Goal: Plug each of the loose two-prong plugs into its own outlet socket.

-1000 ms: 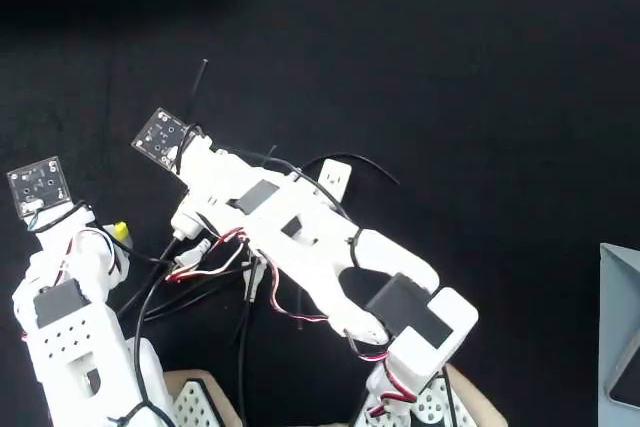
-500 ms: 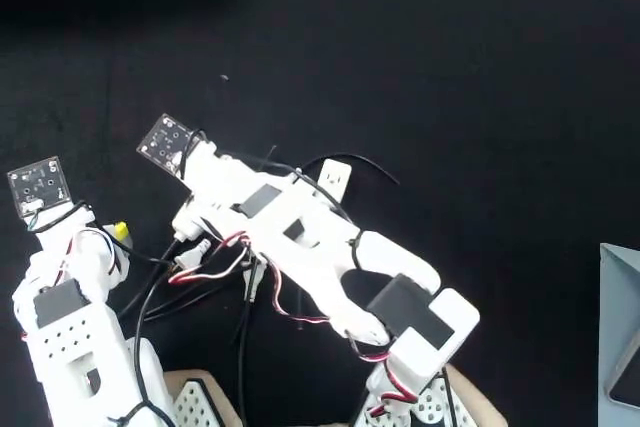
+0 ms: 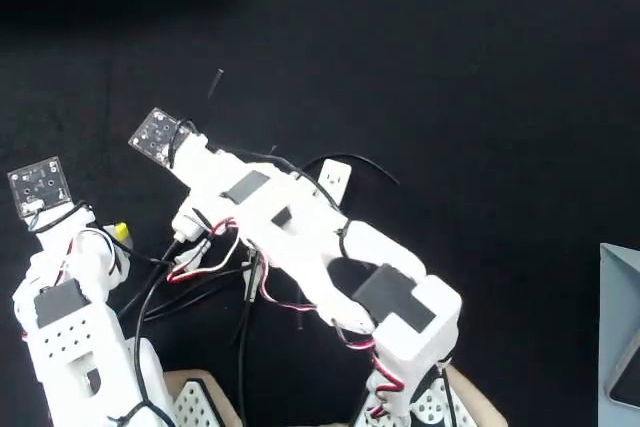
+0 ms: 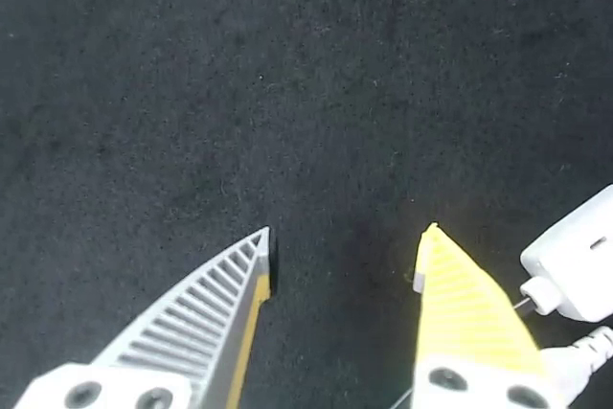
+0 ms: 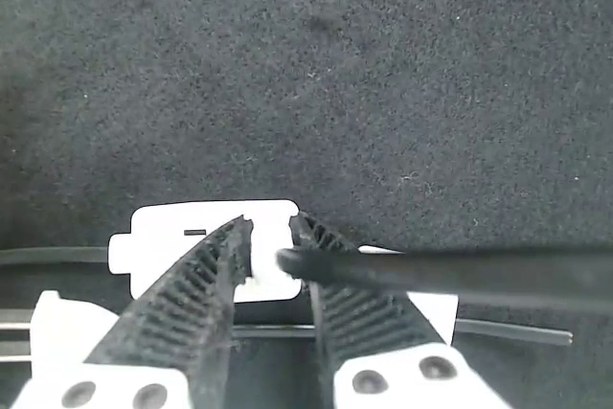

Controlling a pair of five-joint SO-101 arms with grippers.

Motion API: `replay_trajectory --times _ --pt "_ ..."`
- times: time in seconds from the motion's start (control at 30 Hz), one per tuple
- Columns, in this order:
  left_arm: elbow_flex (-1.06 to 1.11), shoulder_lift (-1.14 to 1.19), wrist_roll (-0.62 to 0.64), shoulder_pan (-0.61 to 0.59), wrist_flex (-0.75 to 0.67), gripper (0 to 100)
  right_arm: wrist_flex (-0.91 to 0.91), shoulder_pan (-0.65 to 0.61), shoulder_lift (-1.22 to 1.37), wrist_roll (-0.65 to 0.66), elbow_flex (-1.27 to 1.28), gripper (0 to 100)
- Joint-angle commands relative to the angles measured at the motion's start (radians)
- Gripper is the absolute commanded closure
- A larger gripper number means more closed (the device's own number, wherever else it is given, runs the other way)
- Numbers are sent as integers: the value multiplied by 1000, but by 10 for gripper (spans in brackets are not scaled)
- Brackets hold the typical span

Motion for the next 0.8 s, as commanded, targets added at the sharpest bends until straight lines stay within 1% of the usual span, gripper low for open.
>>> replay_trajectory --times 0.0,0.2,0.33,0.5,0.77 --pt "-4 -12 6 -1 -18 755 32 12 27 12 -2 986" --pt "-4 -12 6 -1 -18 755 31 38 -102 6 -5 986" --pt "-4 -12 6 -1 -18 755 -61 95 -173 -5 -1 986" --pt "4 -12 6 -1 -25 755 -201 172 -200 -133 -2 985" --pt "4 -12 6 -1 -25 755 -394 302 -188 -241 -1 984"
